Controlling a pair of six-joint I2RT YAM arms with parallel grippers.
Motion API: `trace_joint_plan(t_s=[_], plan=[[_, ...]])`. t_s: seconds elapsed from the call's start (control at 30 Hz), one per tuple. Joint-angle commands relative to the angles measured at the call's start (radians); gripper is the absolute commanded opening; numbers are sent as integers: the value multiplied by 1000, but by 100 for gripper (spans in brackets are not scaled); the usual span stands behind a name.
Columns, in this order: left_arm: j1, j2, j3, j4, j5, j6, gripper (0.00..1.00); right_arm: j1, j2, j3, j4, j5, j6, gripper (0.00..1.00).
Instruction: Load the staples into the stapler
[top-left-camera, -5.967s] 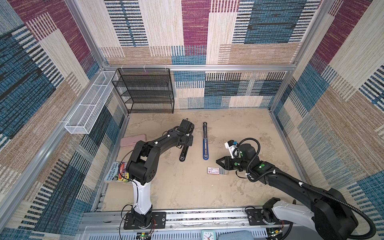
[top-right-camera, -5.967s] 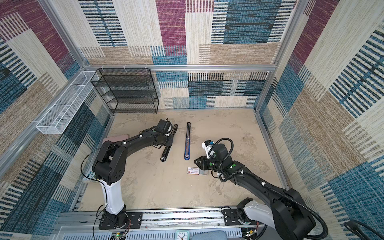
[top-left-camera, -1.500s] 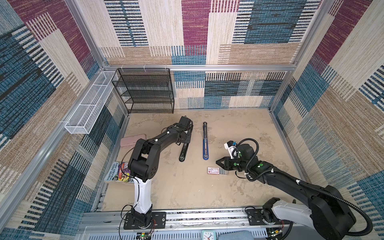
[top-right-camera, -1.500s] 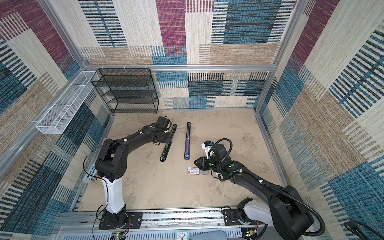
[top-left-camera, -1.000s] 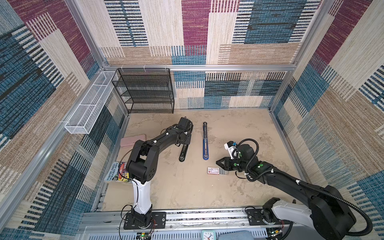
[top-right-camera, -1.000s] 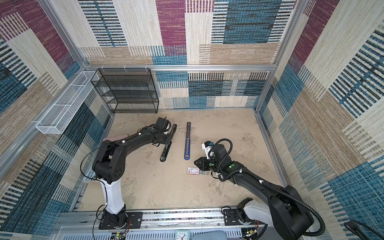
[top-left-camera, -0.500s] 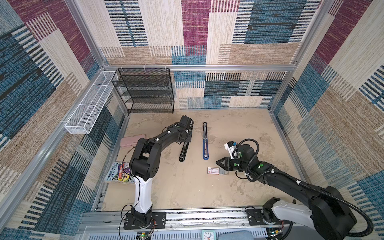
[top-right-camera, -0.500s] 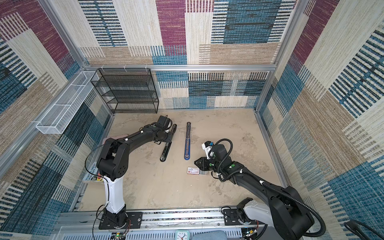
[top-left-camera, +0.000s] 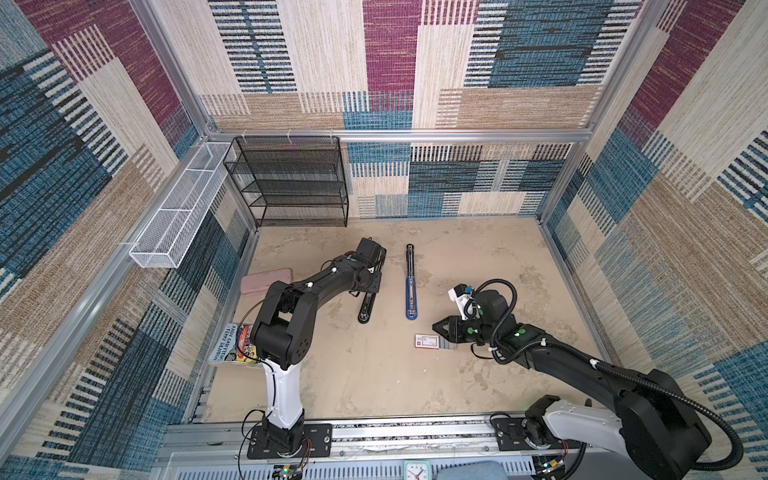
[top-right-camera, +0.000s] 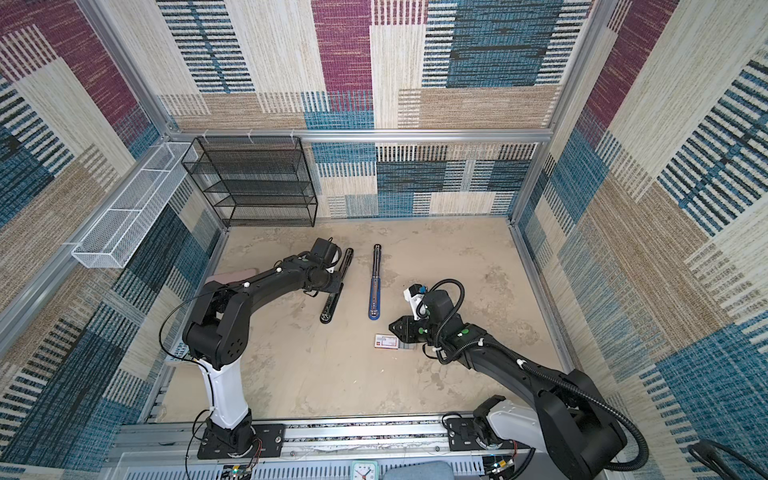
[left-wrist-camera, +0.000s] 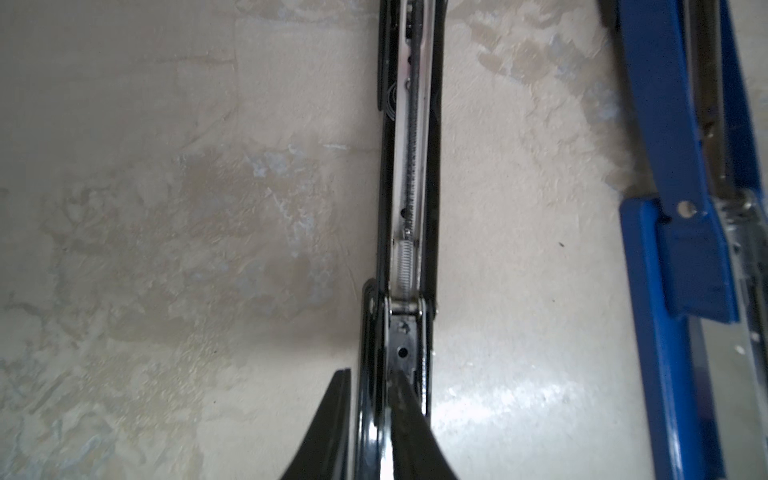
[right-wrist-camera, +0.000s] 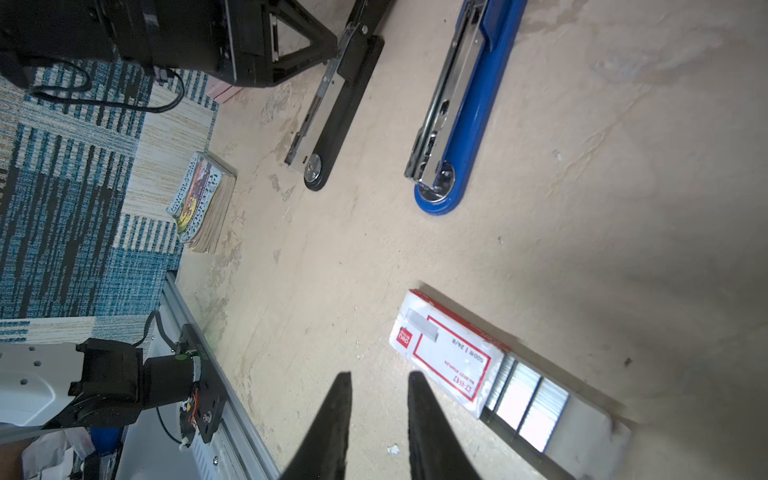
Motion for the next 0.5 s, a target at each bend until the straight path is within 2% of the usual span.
trace_joint_plan(t_s=[0.0,0.47], plan=[[-3,-12,-19,-2,0,-14,23,0,-13,-3,30,20,12,28],[-26,-122,-167,3,-28,-65,22,0,3,-6,50,17,13,28]])
